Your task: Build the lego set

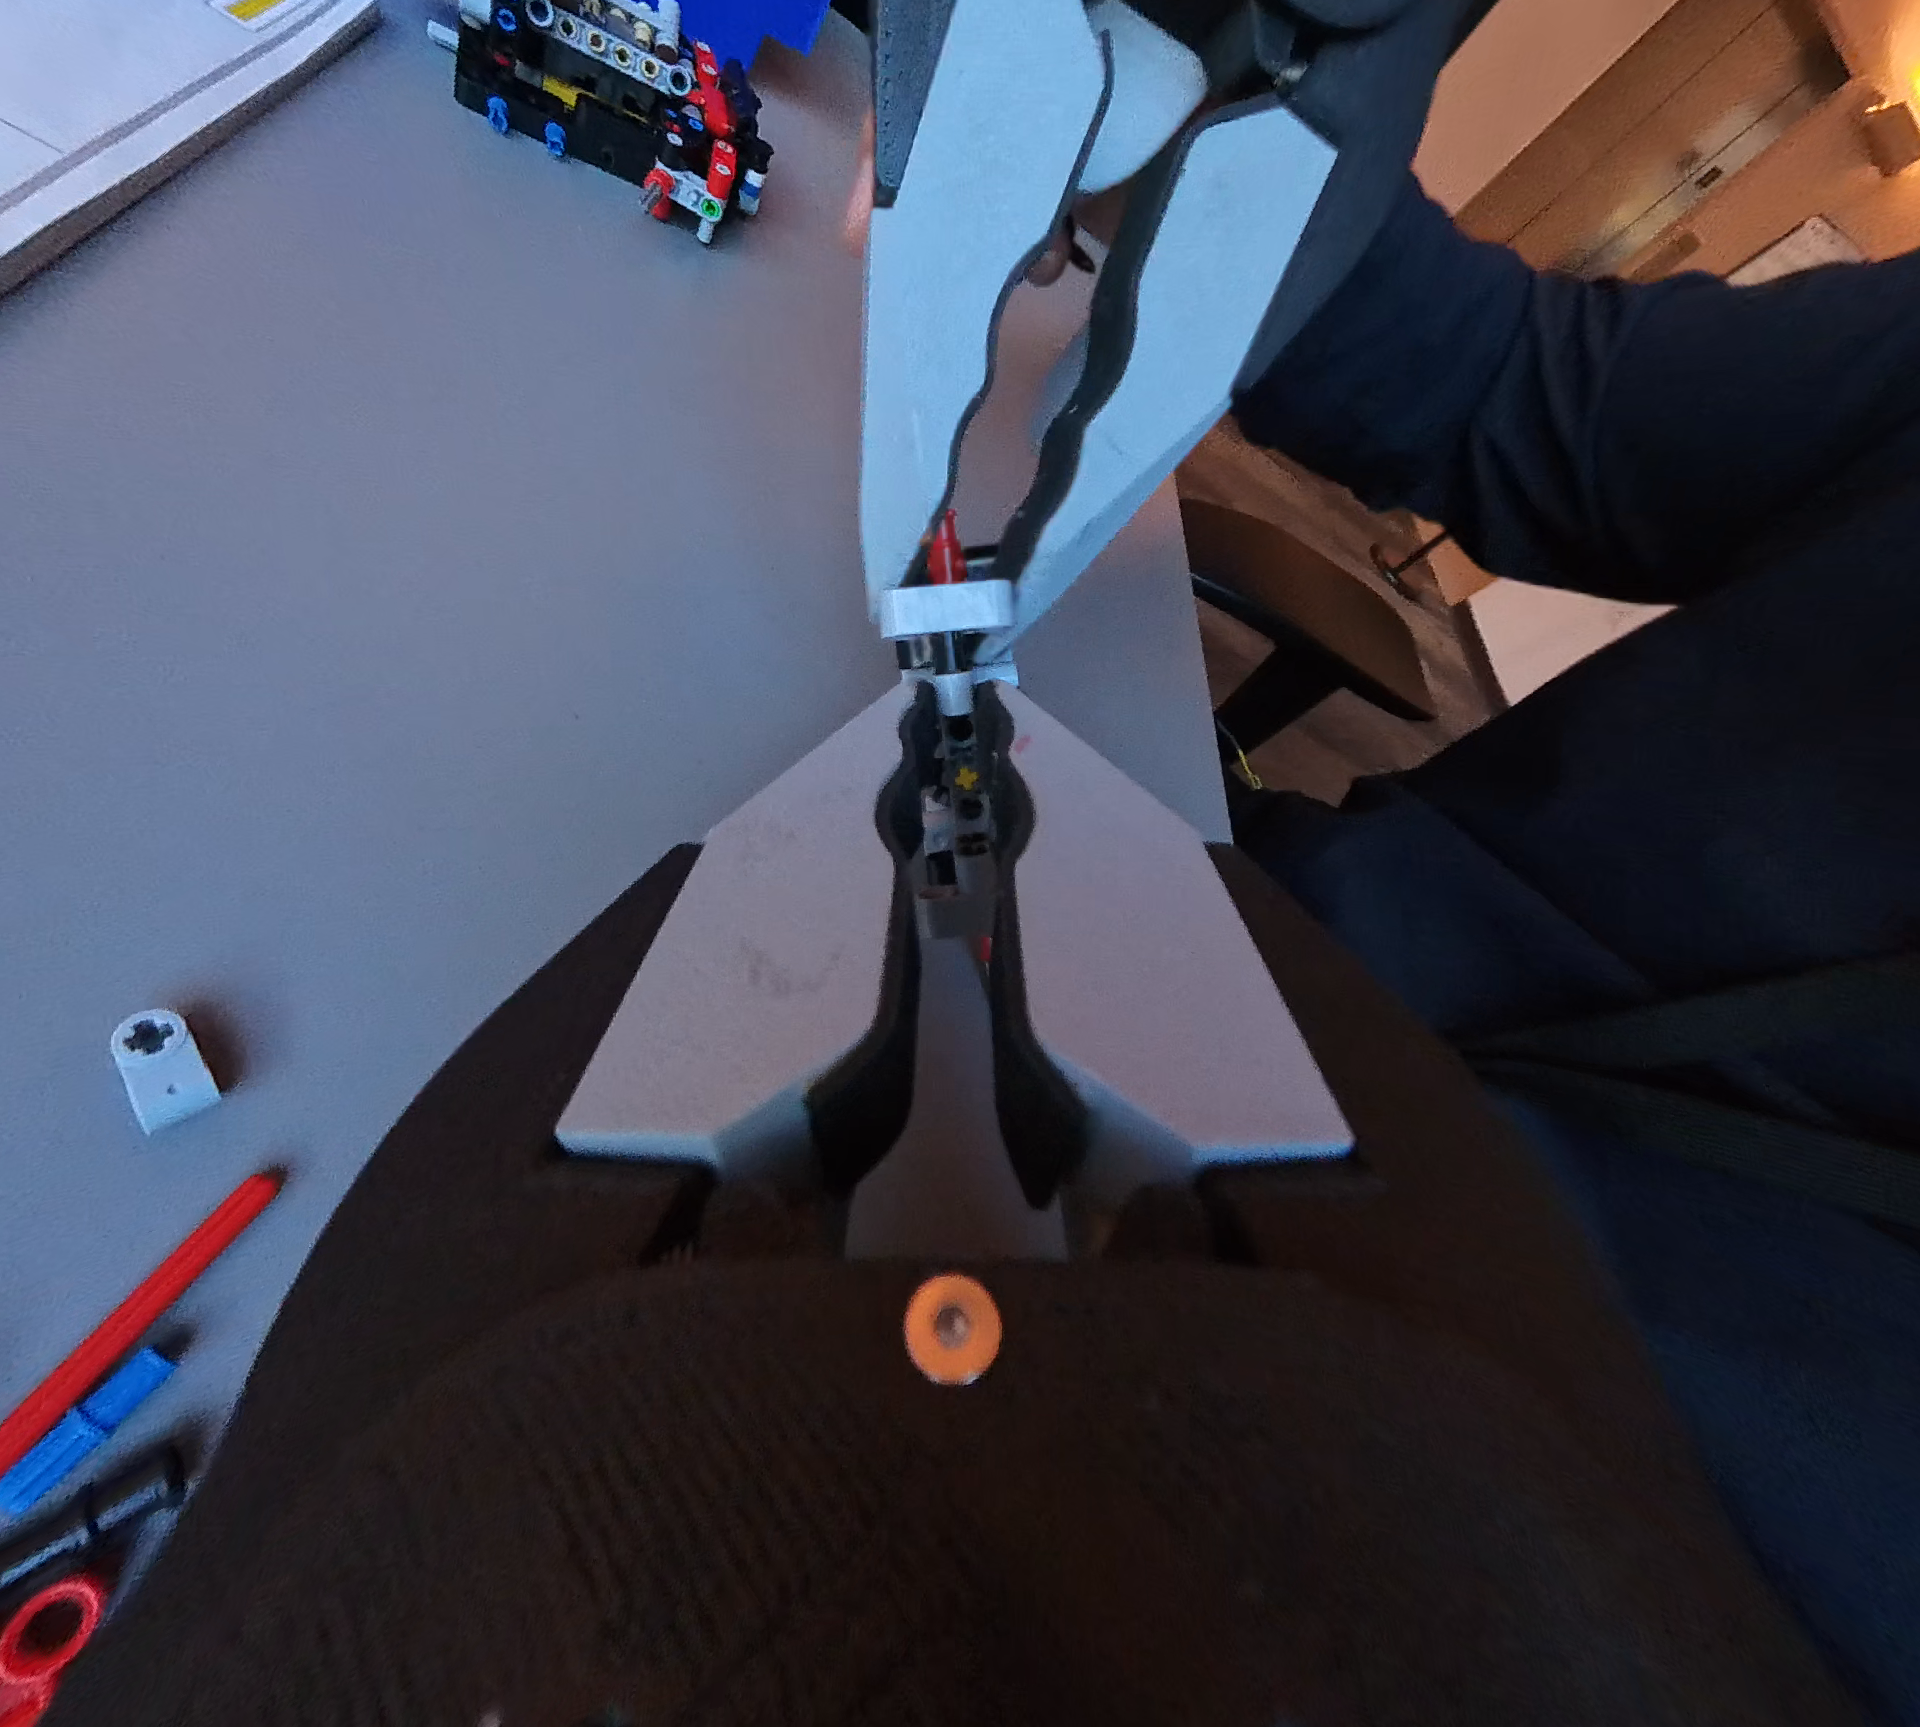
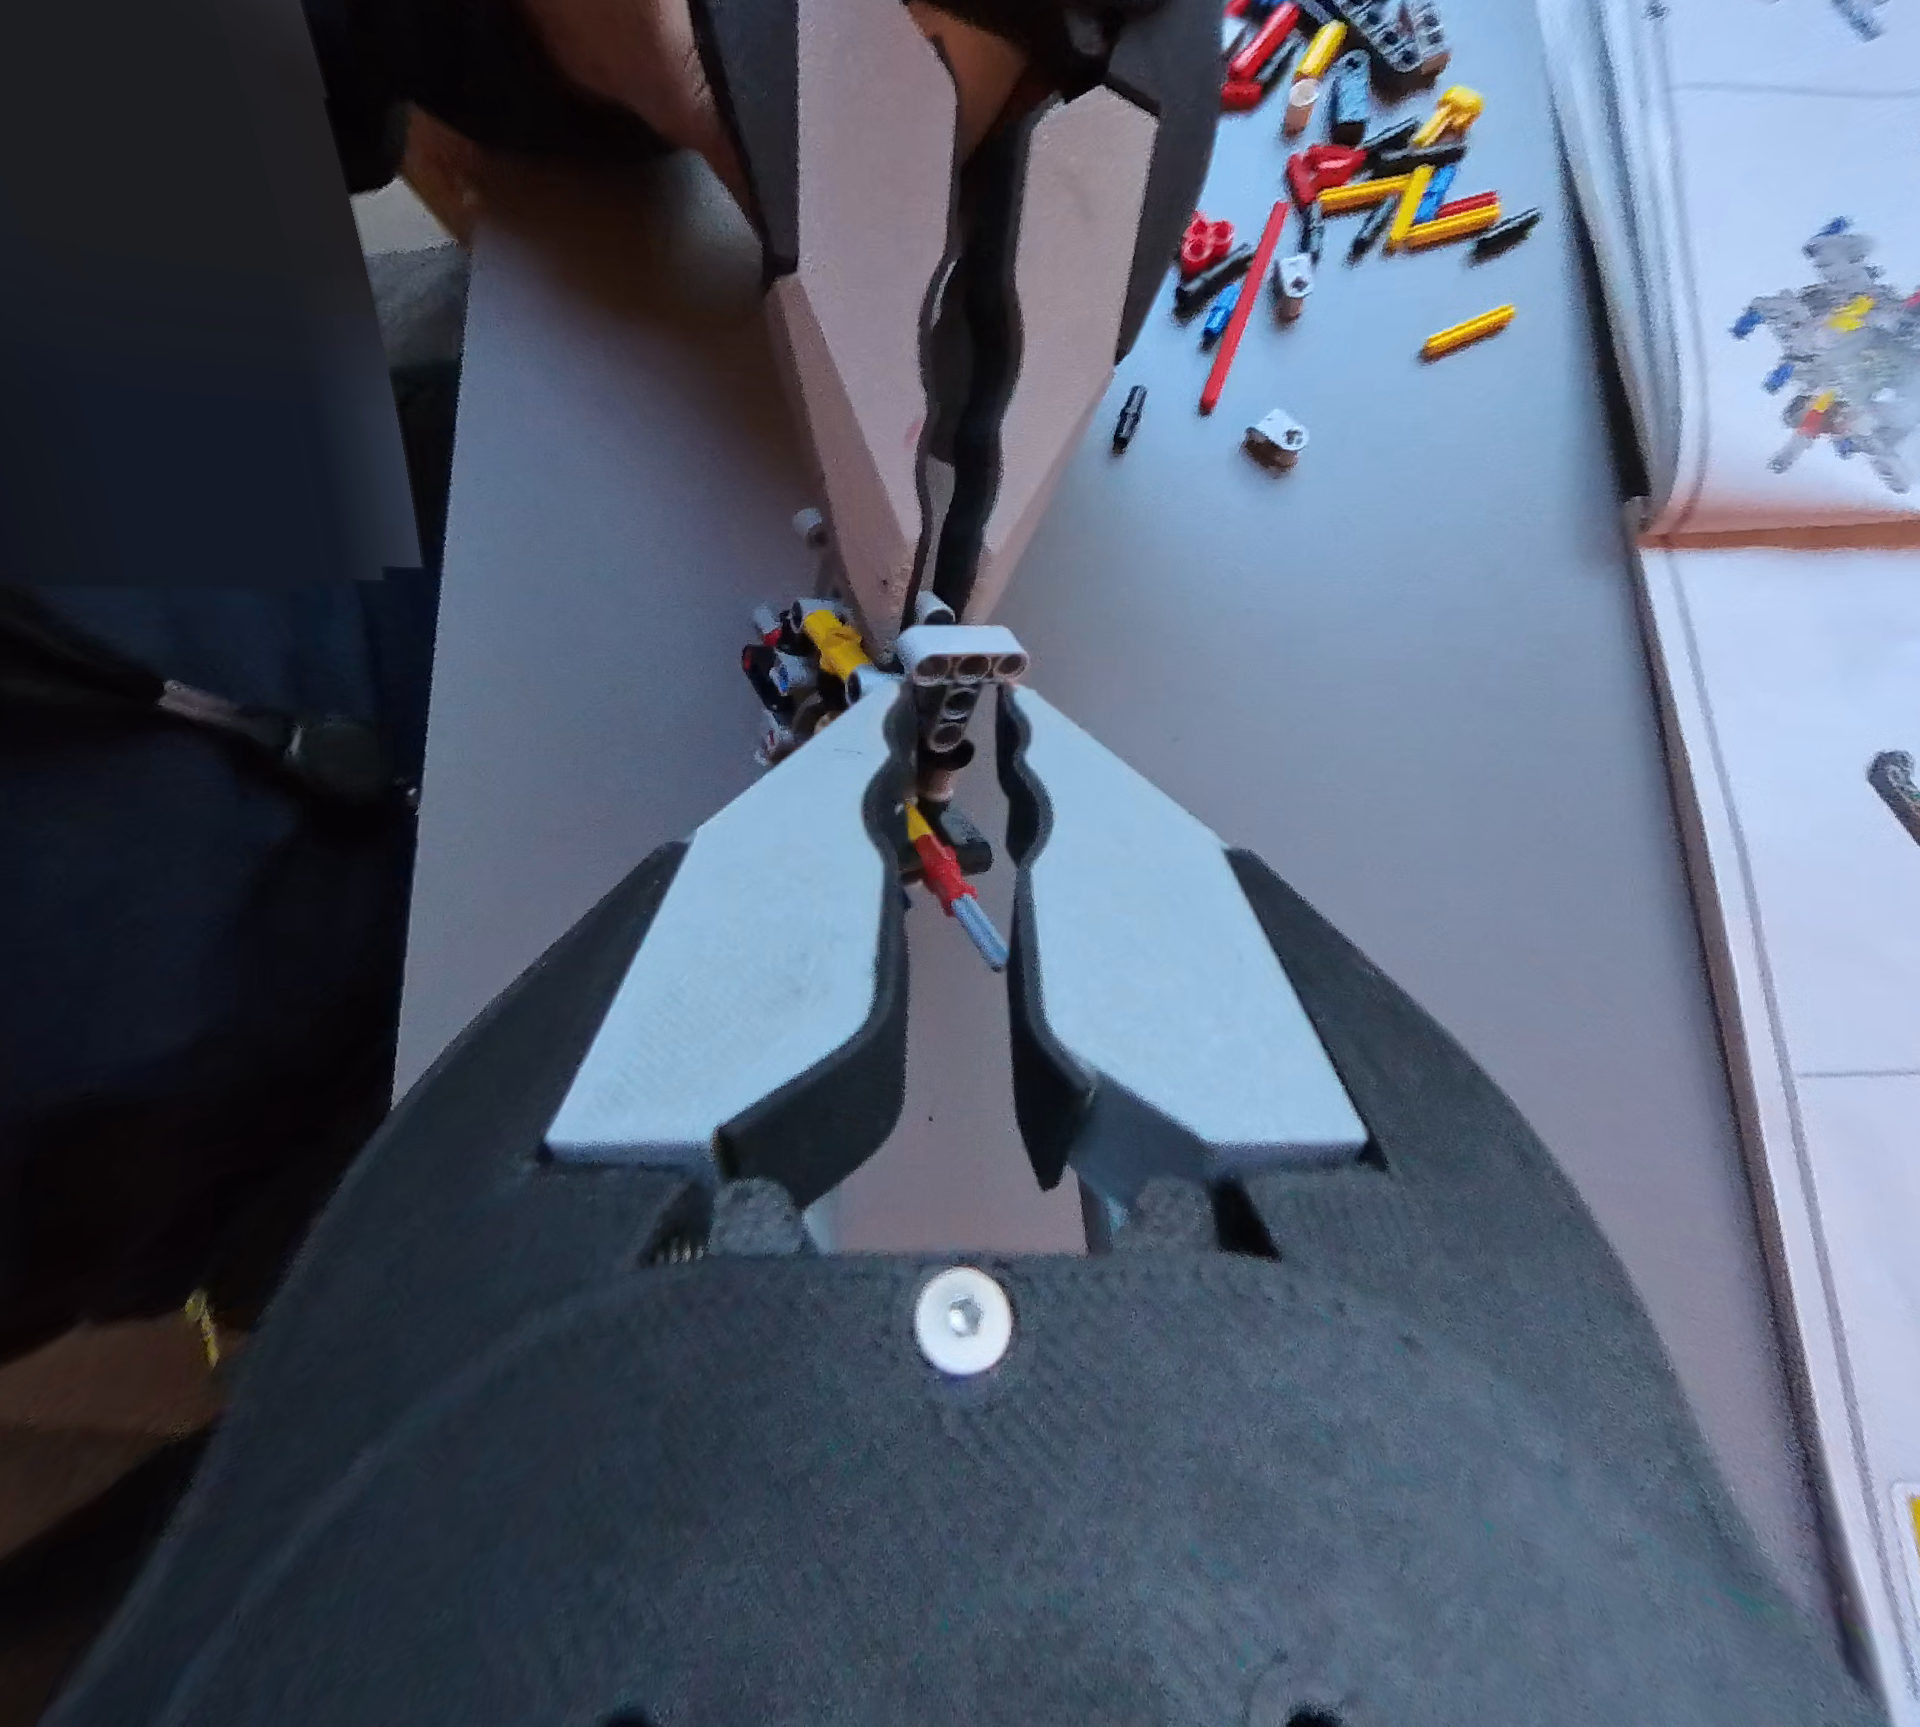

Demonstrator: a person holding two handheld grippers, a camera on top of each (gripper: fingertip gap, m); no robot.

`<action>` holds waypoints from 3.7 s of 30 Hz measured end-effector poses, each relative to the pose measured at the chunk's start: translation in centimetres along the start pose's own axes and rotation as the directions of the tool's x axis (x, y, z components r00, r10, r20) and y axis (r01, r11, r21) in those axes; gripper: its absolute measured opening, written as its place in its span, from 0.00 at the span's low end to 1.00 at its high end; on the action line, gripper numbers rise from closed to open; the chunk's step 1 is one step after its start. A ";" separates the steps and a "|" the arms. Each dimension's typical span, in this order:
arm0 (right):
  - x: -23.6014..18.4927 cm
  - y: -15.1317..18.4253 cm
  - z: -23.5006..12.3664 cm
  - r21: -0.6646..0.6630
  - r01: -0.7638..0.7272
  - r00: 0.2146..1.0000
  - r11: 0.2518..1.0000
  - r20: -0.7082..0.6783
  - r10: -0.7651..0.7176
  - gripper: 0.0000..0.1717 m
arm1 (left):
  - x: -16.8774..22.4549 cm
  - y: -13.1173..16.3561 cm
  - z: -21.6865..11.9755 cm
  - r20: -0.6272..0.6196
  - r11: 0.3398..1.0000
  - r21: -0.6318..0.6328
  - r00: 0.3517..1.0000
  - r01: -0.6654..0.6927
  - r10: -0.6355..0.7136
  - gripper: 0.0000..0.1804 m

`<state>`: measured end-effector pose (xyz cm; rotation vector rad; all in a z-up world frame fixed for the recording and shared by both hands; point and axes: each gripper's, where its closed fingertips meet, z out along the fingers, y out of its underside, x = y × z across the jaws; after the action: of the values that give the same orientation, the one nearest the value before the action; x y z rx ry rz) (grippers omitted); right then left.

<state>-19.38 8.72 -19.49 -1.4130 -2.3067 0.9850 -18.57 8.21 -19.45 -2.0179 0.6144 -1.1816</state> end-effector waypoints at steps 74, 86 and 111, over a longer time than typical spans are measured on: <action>1.3 -1.6 0.8 0.189 0.132 0.756 0.973 -0.654 0.025 0.11 | -1.4 -0.7 -0.9 0.002 0.991 0.074 0.994 0.112 -0.113 0.03; 3.3 1.8 0.4 0.125 0.024 0.850 0.992 -0.525 0.046 0.07 | -3.0 -1.5 -3.4 0.027 0.986 0.126 0.993 0.110 -0.114 0.08; 7.3 2.7 -5.7 0.503 0.078 0.909 0.861 -0.390 0.145 0.11 | -2.6 -0.4 -2.5 0.137 0.998 0.044 0.990 -0.037 0.031 0.08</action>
<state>-18.02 18.19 -17.98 -1.2810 -1.5629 1.0738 -22.01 9.43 -19.72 -2.0218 0.5462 -1.0190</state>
